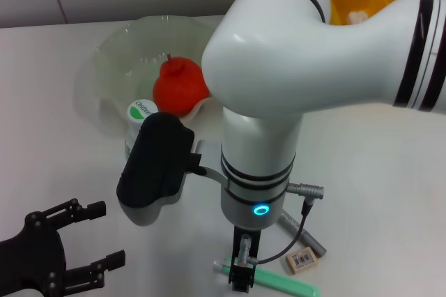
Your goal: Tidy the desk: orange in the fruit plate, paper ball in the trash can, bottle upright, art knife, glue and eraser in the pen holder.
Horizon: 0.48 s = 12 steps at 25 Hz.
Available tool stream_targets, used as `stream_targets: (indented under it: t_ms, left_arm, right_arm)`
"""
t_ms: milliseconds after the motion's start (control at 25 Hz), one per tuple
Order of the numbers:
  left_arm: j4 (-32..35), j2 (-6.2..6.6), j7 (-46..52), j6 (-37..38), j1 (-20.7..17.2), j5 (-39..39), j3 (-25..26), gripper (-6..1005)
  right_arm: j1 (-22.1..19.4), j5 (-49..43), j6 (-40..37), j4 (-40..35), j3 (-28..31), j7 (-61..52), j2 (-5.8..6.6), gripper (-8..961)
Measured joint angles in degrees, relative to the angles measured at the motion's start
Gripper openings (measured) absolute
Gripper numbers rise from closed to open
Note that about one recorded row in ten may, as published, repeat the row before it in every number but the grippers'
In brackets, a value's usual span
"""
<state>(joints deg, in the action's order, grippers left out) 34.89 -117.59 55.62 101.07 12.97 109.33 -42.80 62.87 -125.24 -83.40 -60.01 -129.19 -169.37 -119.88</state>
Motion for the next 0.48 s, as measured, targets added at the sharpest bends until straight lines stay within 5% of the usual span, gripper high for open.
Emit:
stream_targets:
  t_ms: [160,480]
  left_arm:
    - [0.0,-0.06,0.0,0.0,0.0,0.0,0.0,808]
    - [0.0,-0.08,0.0,0.0,0.0,0.0,0.0,807]
  right_arm:
    - [0.0,0.0,0.0,0.2,-0.1,0.0,0.00,409]
    - [0.0,0.0,0.0,-0.1,-0.6,0.0,0.00,406]
